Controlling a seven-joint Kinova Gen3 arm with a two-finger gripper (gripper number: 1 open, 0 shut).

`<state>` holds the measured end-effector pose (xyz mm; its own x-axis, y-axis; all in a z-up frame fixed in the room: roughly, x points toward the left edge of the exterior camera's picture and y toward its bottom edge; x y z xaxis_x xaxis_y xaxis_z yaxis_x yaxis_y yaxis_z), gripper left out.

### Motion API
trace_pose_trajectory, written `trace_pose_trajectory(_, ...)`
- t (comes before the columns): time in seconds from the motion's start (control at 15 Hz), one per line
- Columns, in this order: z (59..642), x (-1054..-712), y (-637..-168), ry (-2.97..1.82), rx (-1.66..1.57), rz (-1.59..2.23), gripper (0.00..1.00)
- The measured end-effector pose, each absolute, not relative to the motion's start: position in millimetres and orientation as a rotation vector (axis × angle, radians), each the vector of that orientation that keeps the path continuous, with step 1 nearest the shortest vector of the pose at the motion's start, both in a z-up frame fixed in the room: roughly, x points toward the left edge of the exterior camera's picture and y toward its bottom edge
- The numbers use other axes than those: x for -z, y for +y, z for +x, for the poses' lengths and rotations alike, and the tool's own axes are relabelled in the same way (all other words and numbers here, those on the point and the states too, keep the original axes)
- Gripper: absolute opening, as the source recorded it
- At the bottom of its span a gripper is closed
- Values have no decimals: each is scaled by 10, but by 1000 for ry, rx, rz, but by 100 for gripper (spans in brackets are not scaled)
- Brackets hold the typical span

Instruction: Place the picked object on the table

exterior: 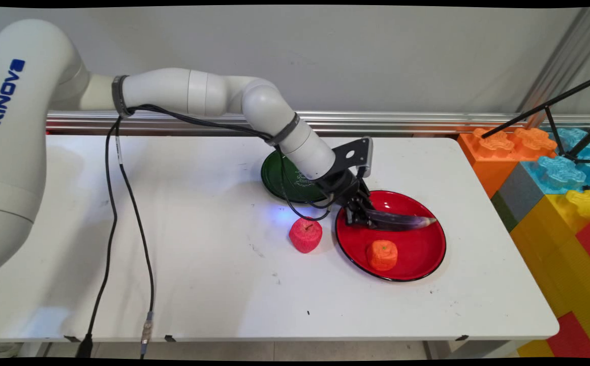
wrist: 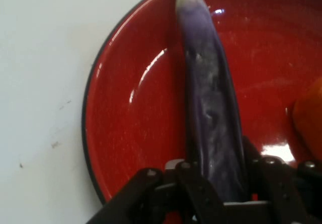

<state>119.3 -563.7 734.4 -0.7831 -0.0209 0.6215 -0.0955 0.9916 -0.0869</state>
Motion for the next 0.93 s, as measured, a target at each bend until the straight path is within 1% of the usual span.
trace_pose_trajectory(0.2, 1169, -7431, -5651, -2452, -157, 98, 0)
trace_pose_trajectory(0.53, 1123, -7741, -5652, -2416, -165, 175, 0)
trace_pose_trajectory(0.93, 1126, -8247, -5480, -2397, -152, 287, 0)
